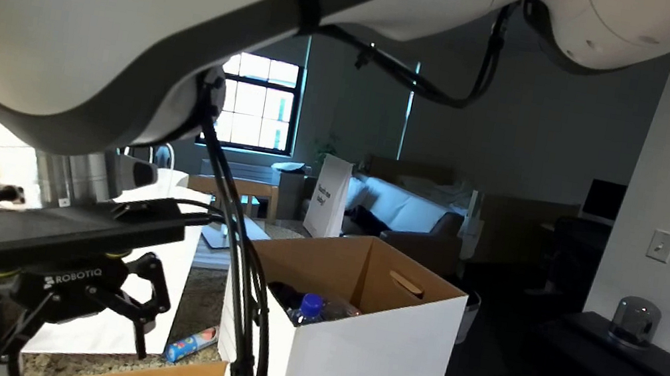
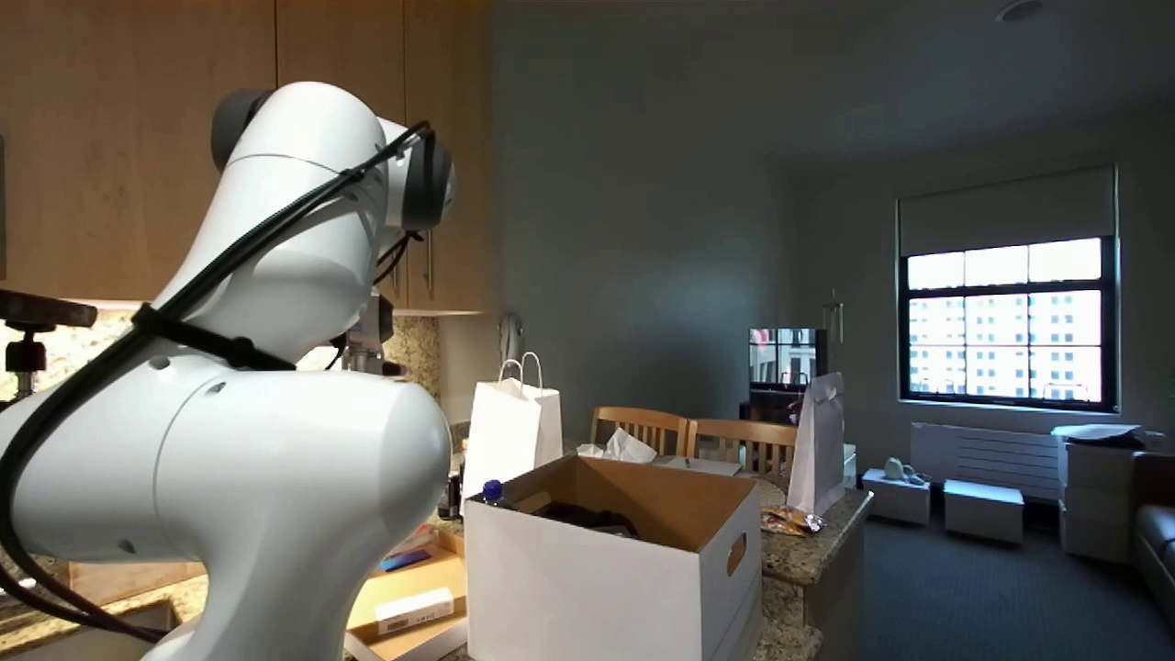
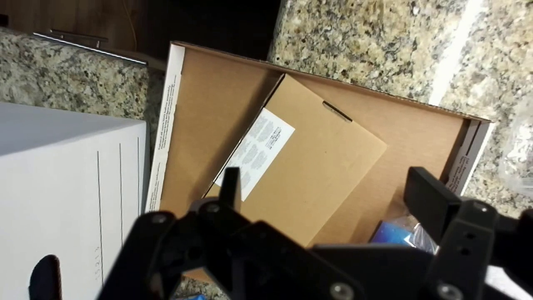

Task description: Put three bottles of water in the box

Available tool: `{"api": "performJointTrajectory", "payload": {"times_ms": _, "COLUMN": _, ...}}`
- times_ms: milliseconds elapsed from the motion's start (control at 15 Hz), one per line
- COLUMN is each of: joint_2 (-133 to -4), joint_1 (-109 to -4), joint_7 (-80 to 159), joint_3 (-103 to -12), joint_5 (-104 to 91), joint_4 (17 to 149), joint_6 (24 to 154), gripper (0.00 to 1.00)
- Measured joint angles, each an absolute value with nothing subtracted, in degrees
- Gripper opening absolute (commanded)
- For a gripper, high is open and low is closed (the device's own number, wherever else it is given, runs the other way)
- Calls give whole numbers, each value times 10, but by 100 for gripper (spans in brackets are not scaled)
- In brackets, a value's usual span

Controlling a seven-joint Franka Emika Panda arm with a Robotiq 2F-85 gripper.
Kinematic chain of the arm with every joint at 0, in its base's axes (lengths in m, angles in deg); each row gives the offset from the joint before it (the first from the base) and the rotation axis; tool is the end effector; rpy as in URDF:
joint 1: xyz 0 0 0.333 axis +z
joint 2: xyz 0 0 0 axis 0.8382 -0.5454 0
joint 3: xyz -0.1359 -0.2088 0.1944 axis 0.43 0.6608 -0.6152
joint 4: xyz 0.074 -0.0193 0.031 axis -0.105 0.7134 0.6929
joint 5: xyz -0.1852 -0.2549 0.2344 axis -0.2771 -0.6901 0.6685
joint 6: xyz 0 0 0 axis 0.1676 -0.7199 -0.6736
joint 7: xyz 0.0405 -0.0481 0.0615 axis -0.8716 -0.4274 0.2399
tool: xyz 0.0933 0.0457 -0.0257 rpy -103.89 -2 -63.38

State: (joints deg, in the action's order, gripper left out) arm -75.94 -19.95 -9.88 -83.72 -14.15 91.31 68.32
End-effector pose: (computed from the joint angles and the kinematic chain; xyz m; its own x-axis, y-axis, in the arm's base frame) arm 0.3505 0.5284 0.3335 0.9840 0.1547 -0.0882 0.1645 -0.9793 0.1182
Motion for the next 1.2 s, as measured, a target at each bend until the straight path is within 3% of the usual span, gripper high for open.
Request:
{"api": "performJointTrajectory", "payload": {"times_ms": 533, "joint_2": -780, "joint_1": -184, "joint_7": -99, "joint_3": -810, "joint_5": -127, "joint_4": 888, "joint_6": 745, "gripper": 100}}
{"api": "performJointTrajectory", "payload": {"times_ms": 1200, "joint_2": -906, "joint_1": -139, "joint_7": -101, "joint_3": -776, "joint_5": -96, "joint_4": 792, "joint_6": 798, "gripper": 100}}
